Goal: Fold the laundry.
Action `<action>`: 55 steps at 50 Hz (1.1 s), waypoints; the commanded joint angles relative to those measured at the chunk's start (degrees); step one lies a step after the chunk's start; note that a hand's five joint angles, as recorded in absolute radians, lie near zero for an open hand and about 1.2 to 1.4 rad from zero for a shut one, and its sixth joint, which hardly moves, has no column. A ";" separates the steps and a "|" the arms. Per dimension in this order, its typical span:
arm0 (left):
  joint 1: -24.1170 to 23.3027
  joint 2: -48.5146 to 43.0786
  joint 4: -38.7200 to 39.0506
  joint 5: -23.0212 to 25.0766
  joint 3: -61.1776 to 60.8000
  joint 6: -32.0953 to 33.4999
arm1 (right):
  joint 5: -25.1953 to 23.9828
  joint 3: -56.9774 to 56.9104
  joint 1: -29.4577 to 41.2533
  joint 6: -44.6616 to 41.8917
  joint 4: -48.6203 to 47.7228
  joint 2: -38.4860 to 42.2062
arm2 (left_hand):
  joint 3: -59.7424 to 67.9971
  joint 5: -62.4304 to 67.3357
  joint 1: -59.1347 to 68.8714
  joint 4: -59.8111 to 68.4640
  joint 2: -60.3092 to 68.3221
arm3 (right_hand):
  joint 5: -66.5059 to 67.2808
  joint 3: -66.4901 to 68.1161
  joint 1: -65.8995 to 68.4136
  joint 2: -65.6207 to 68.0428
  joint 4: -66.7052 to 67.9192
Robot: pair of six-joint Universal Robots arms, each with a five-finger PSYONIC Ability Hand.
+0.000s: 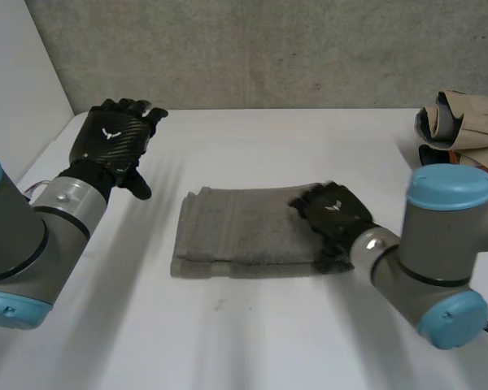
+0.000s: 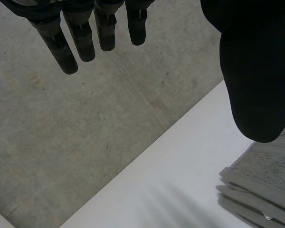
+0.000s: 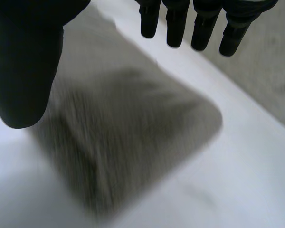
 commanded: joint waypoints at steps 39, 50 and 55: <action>-6.09 -1.43 -1.22 -4.75 7.61 -9.82 | 1.99 -10.83 11.19 14.76 -6.19 -1.35 | -0.18 -0.79 1.00 0.40 0.01 | -2.76 -2.13 -3.10 -2.68 -2.44; -15.06 -18.03 -10.08 -8.88 21.05 -9.99 | -1.27 -22.86 5.30 18.82 10.51 7.06 | -0.18 -0.79 1.00 0.39 0.01 | -2.76 -2.13 -3.10 -2.68 -2.44; -15.68 -26.38 -20.37 -12.22 28.43 -10.26 | -1.62 -28.67 4.06 18.73 15.79 13.31 | -0.18 -0.79 1.00 0.40 0.01 | -2.76 -2.13 -3.10 -2.68 -2.44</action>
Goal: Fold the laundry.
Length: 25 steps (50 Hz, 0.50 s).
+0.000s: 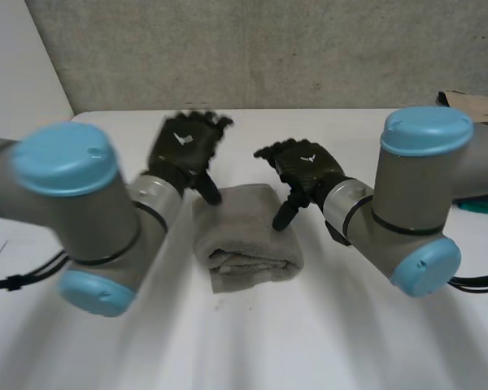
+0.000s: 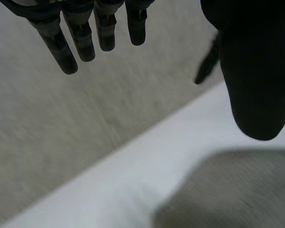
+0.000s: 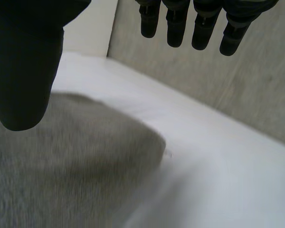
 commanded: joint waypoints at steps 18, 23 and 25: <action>-1.55 -11.98 -17.89 -4.81 8.01 0.64 | 1.13 -11.90 -2.38 -12.69 13.04 12.09 | -0.35 -0.96 0.84 0.23 -0.16 | -2.52 -1.87 -2.86 -2.37 -2.20; -0.94 -5.99 -16.40 -3.67 8.97 0.55 | 2.54 -6.54 -2.29 -13.67 9.00 4.87 | -1.02 -1.64 0.16 -0.44 -0.84 | -2.52 -1.87 -2.86 -2.37 -2.20; -0.24 -4.24 -15.43 -1.57 10.03 0.73 | 2.72 -1.55 -2.29 -13.93 4.63 1.90 | -1.19 -1.81 0.00 -0.61 -1.01 | -2.52 -1.87 -2.86 -2.37 -2.20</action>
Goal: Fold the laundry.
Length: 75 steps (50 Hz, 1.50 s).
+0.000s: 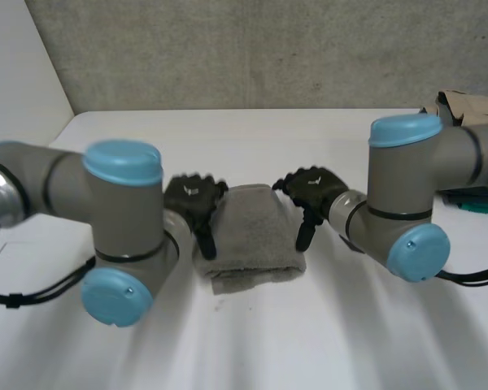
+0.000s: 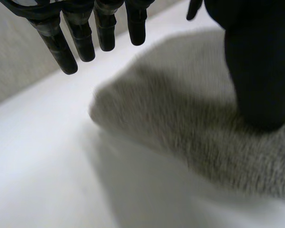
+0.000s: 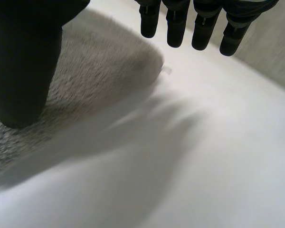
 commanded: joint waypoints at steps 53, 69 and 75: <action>4.63 11.40 -1.84 34.76 8.41 2.47 | 4.61 22.89 10.38 -8.49 -48.41 -2.25 | 0.16 -0.45 1.34 0.73 0.34 | 67.50 68.13 67.14 67.62 67.80; 6.66 18.17 2.72 31.15 12.02 -0.17 | 3.29 9.35 -6.39 -7.70 -59.21 -11.65 | -0.01 -0.62 1.17 0.56 0.18 | 67.50 68.13 67.14 67.62 67.80; 6.39 18.53 3.34 31.15 12.02 -0.96 | 1.01 6.45 -17.90 -4.37 -62.56 -14.64 | -0.01 -0.62 1.17 0.56 0.18 | 67.50 68.13 67.14 67.62 67.80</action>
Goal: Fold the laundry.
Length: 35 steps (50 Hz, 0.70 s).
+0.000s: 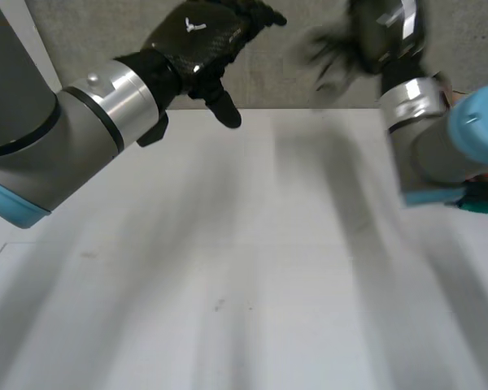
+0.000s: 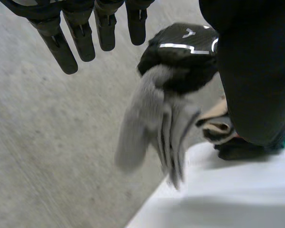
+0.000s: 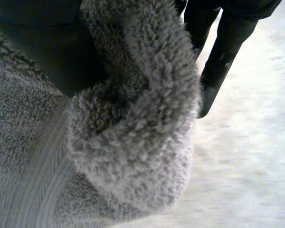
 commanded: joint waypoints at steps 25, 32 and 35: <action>-2.62 -1.96 0.96 0.00 -4.36 -0.61 | -30.48 0.73 -44.83 16.52 -0.83 12.87 | -0.01 -0.62 1.17 0.56 0.18 | 17.00 13.13 21.08 13.88 11.44; -3.32 -1.78 1.04 0.09 -4.10 -0.70 | -27.15 1.52 -45.89 16.61 3.12 7.78 | -0.01 -0.62 1.17 0.56 0.18 | -53.00 -56.87 -48.92 -56.12 -58.56; -4.20 -1.35 1.04 0.18 -4.01 -0.79 | -23.81 1.70 -45.98 16.78 9.26 4.35 | -0.18 -0.79 1.00 0.40 0.01 | -53.00 -56.87 -48.92 -56.12 -58.56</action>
